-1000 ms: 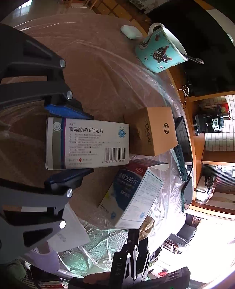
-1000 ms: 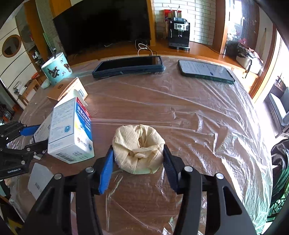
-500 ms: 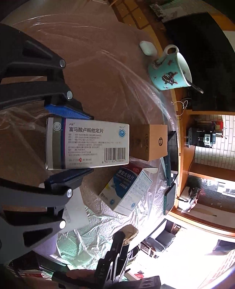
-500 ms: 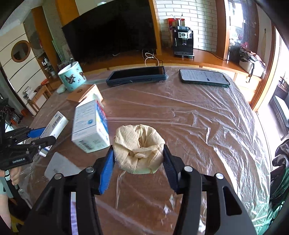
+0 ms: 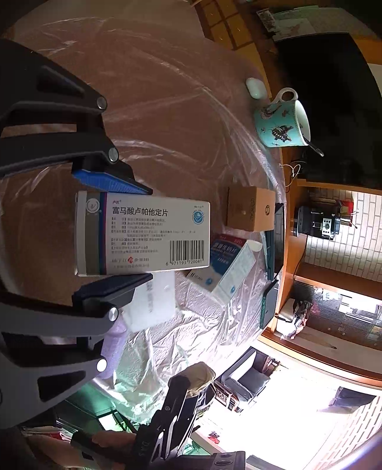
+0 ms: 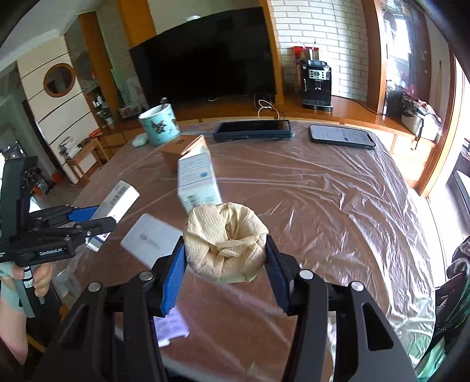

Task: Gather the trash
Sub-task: 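Carry the medicine box and cream cloth off the table to above the bin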

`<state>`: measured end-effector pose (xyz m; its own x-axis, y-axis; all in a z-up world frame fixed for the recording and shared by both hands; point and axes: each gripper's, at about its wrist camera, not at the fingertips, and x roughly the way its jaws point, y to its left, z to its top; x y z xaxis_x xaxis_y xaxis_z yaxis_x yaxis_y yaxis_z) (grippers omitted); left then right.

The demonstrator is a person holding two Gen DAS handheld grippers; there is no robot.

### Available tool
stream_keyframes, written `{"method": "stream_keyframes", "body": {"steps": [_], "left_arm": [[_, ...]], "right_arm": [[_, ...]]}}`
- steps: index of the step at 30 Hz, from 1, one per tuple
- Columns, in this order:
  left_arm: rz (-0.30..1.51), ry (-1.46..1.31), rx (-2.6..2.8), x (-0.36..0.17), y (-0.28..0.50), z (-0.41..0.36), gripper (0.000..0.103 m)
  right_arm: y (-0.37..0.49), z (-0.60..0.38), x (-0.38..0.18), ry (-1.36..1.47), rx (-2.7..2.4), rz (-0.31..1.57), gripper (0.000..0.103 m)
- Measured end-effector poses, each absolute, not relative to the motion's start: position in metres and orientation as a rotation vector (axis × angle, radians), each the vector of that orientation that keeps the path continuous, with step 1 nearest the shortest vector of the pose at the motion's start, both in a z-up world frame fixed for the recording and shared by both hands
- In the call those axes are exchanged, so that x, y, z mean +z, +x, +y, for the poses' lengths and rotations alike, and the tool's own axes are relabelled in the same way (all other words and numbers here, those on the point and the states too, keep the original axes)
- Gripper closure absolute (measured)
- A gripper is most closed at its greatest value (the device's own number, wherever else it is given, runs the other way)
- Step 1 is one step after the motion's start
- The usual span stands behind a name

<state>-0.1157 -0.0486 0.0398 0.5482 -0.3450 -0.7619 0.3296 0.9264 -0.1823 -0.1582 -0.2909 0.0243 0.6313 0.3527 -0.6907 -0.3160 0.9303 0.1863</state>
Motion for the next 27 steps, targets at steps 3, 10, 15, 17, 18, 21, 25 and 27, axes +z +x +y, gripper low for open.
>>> {"method": "stream_keyframes", "body": {"steps": [3,10,15,17,18,21,25,27], "left_arm": [[0.916,-0.017,-0.408,0.039,-0.128,-0.052,0.051],[0.905,-0.004,-0.401,0.040,-0.154,-0.059,0.051],[0.894,-0.003,-0.411,0.041,-0.171,-0.063,0.051],[0.890,-0.003,-0.419,0.042,-0.177,-0.064,0.051],[0.889,-0.003,-0.423,0.042,-0.180,-0.065,0.051],[0.885,0.005,-0.433,0.044,-0.189,-0.067,0.051],[0.884,0.018,-0.446,0.045,-0.201,-0.069,0.051],[0.887,0.022,-0.455,0.044,-0.207,-0.070,0.051]], "right_arm": [[-0.172,-0.289,0.025,0.038,0.399,0.801,0.052],[-0.199,-0.285,0.025,0.017,0.425,0.796,0.052],[-0.213,-0.283,0.024,0.008,0.440,0.797,0.052],[-0.219,-0.282,0.024,0.005,0.446,0.795,0.052],[-0.222,-0.282,0.024,0.004,0.452,0.795,0.052],[-0.230,-0.281,0.024,0.006,0.477,0.798,0.052],[-0.240,-0.280,0.022,0.006,0.502,0.805,0.052],[-0.245,-0.280,0.021,0.009,0.516,0.811,0.052]]}}
